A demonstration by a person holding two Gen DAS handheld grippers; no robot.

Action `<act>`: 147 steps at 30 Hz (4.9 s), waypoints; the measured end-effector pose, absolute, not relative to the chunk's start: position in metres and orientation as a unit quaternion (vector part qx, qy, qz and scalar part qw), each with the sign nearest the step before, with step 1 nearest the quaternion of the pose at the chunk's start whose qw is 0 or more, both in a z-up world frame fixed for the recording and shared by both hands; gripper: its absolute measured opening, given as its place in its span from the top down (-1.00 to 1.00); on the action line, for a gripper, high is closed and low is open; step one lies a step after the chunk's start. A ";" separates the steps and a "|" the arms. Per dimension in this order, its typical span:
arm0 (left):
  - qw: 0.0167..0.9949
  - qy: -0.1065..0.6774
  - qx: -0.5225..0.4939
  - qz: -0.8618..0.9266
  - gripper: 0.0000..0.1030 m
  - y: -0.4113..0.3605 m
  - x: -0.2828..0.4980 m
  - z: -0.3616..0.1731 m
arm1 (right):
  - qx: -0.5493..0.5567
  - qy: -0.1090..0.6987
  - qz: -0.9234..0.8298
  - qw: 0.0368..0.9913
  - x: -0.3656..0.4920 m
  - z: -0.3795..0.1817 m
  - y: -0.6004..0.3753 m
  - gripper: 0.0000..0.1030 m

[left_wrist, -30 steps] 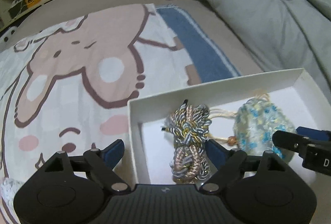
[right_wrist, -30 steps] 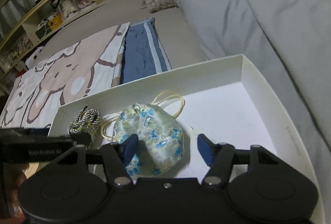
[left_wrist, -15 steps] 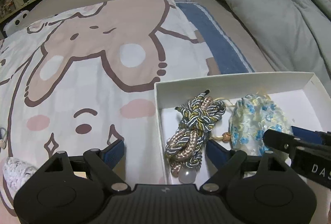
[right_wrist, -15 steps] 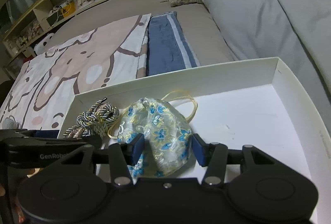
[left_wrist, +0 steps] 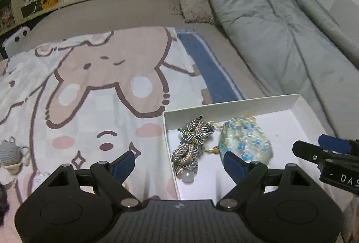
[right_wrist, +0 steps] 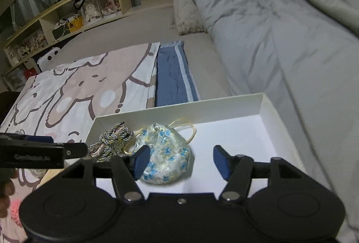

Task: Organize objects
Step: 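Open both tools and withdraw them from the box, then grasp the pink-white crocheted bunny with the left tool and lift it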

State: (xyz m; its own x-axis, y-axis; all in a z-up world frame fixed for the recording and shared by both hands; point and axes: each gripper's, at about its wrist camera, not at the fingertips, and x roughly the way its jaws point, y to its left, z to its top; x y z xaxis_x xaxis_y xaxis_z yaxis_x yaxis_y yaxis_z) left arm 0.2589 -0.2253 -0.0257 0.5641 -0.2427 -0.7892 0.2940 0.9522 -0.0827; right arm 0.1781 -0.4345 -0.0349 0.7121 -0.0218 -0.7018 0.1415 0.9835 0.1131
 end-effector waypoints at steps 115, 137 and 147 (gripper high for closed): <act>0.784 0.385 0.266 -0.408 0.03 -0.073 0.138 -0.092 | 0.145 0.509 0.079 0.845 0.199 -0.080 -0.238 -0.69; 0.804 0.416 0.274 -0.325 0.33 -0.035 0.139 -0.085 | 0.137 0.504 0.078 0.849 0.200 -0.086 -0.224 -0.68; 0.829 0.460 0.151 -0.279 0.34 -0.012 0.162 -0.078 | 0.110 0.517 0.087 0.844 0.199 -0.100 -0.214 -0.64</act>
